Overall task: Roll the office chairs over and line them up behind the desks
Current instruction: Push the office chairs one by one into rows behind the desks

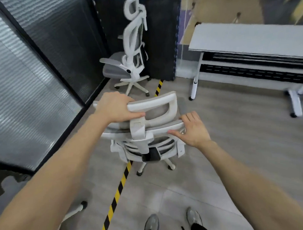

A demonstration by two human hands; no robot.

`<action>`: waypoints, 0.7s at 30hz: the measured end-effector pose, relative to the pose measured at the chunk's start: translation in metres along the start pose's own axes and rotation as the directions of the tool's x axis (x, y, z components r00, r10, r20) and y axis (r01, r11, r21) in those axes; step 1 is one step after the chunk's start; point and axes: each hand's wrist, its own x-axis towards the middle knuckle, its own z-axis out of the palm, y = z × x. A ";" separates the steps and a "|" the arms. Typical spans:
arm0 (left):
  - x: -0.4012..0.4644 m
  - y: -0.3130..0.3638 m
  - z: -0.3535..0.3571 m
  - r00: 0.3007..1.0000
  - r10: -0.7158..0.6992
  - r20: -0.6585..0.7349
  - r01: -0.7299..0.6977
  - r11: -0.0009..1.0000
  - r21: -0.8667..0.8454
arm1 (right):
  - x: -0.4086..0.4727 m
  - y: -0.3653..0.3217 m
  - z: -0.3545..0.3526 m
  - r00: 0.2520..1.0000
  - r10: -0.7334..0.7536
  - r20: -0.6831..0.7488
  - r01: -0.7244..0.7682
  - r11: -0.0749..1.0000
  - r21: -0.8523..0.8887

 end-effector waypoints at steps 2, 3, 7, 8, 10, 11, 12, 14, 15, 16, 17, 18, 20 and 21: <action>0.013 0.005 0.004 0.998 0.048 -0.029 -0.049 0.998 -0.029 | -0.018 -0.001 -0.005 0.996 0.091 -0.025 -0.092 0.995 -0.036; 0.017 0.008 0.006 0.996 0.070 -0.056 -0.074 0.995 -0.066 | -0.028 -0.002 -0.008 0.990 0.130 -0.049 -0.133 0.990 -0.049; 0.026 0.040 0.009 0.943 0.220 -0.248 -0.261 0.955 -0.144 | -0.064 -0.008 -0.015 0.955 0.277 -0.106 -0.288 0.951 -0.109; 0.028 0.050 0.010 0.926 0.258 -0.277 -0.301 0.945 -0.128 | -0.072 -0.010 -0.016 0.945 0.306 -0.112 -0.319 0.940 -0.122; 0.035 0.066 0.012 0.897 0.307 -0.317 -0.351 0.932 -0.091 | -0.090 -0.013 -0.018 0.925 0.355 -0.137 -0.373 0.917 -0.142; 0.042 0.072 0.014 0.880 0.333 -0.338 -0.377 0.923 -0.073 | -0.100 -0.013 -0.019 0.914 0.376 -0.152 -0.397 0.906 -0.150; 0.048 0.077 0.016 0.861 0.363 -0.358 -0.408 0.911 -0.059 | -0.109 -0.014 -0.019 0.903 0.396 -0.166 -0.421 0.894 -0.156; 0.060 0.087 0.018 0.815 0.433 -0.385 -0.489 0.871 -0.055 | -0.126 -0.015 -0.020 0.883 0.434 -0.179 -0.462 0.872 -0.163; 0.067 0.092 0.018 0.793 0.465 -0.393 -0.527 0.848 -0.060 | -0.134 -0.015 -0.020 0.874 0.451 -0.180 -0.478 0.864 -0.160; 0.074 0.099 0.017 0.776 0.494 -0.393 -0.559 0.826 -0.065 | -0.142 -0.015 -0.020 0.863 0.470 -0.186 -0.498 0.854 -0.148; 0.081 0.107 0.016 0.757 0.525 -0.388 -0.592 0.803 -0.068 | -0.149 -0.015 -0.020 0.846 0.496 -0.196 -0.523 0.843 -0.127; 0.088 0.116 0.014 0.740 0.555 -0.379 -0.621 0.781 -0.070 | -0.155 -0.015 -0.021 0.826 0.523 -0.209 -0.550 0.829 -0.103; 0.103 0.137 0.009 0.703 0.607 -0.370 -0.672 0.737 -0.068 | -0.167 -0.012 -0.024 0.791 0.565 -0.235 -0.595 0.800 -0.076; 0.109 0.148 0.007 0.685 0.629 -0.368 -0.694 0.717 -0.065 | -0.172 -0.008 -0.027 0.776 0.583 -0.239 -0.613 0.787 -0.071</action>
